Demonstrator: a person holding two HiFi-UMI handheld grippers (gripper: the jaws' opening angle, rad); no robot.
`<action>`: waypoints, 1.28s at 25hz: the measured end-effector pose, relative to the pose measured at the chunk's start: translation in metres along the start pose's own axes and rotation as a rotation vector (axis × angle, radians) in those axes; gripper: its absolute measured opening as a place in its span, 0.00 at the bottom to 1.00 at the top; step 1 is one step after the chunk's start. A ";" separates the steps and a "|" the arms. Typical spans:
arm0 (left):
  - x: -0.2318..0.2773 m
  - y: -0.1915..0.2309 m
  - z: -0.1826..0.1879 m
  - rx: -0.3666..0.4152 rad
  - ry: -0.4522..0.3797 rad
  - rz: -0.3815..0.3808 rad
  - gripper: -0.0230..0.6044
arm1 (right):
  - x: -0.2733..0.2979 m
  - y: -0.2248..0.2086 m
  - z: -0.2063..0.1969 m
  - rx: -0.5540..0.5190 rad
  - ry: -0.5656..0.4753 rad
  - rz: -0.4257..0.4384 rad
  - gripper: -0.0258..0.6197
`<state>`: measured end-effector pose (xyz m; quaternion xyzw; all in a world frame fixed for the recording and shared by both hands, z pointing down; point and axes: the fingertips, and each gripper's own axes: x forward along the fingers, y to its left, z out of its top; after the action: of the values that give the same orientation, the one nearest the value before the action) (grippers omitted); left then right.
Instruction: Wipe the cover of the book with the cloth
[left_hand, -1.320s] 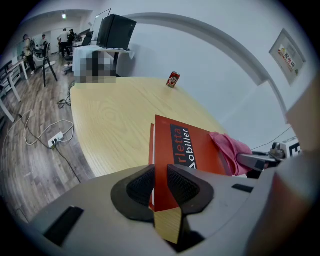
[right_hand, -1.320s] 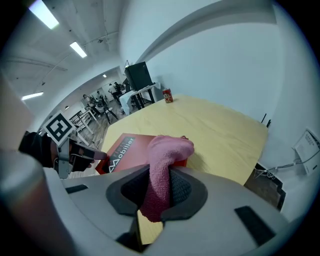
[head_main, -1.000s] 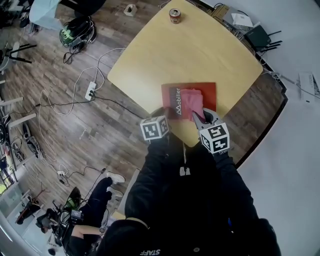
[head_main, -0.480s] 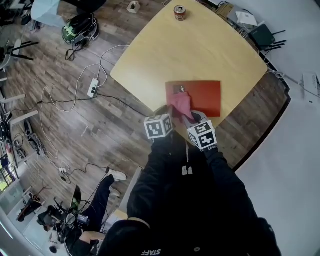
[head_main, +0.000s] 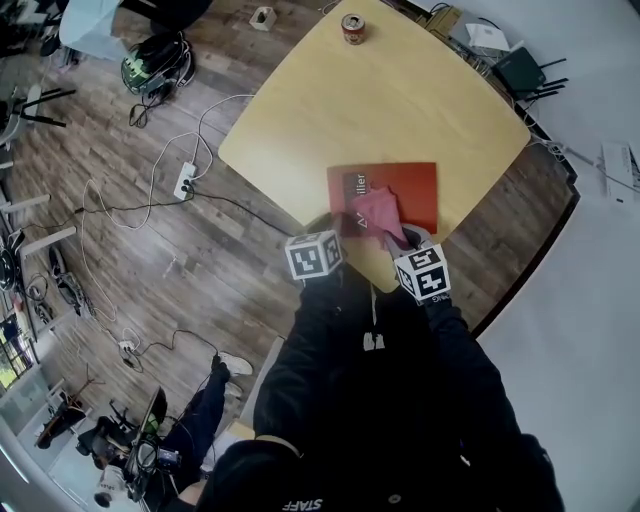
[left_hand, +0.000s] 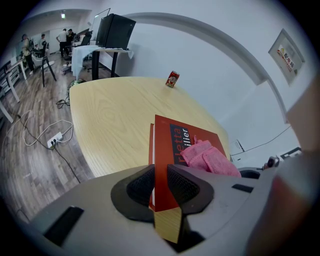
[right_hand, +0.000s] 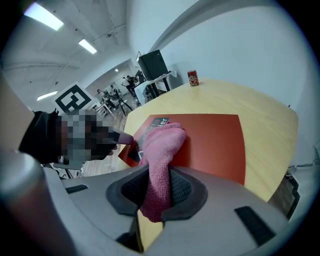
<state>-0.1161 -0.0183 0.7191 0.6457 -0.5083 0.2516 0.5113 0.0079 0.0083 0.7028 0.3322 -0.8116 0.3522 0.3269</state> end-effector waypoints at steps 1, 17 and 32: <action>0.000 0.000 0.000 0.001 0.000 0.001 0.20 | -0.003 -0.004 -0.002 0.000 0.001 -0.007 0.17; -0.004 -0.001 -0.002 0.022 0.000 0.029 0.20 | -0.070 -0.076 -0.012 0.065 -0.040 -0.184 0.17; -0.234 -0.113 0.173 0.190 -0.734 -0.065 0.09 | -0.261 0.003 0.215 -0.159 -0.661 -0.333 0.17</action>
<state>-0.1298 -0.0878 0.4152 0.7532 -0.6111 0.0332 0.2409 0.0893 -0.0786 0.3863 0.5288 -0.8330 0.1040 0.1251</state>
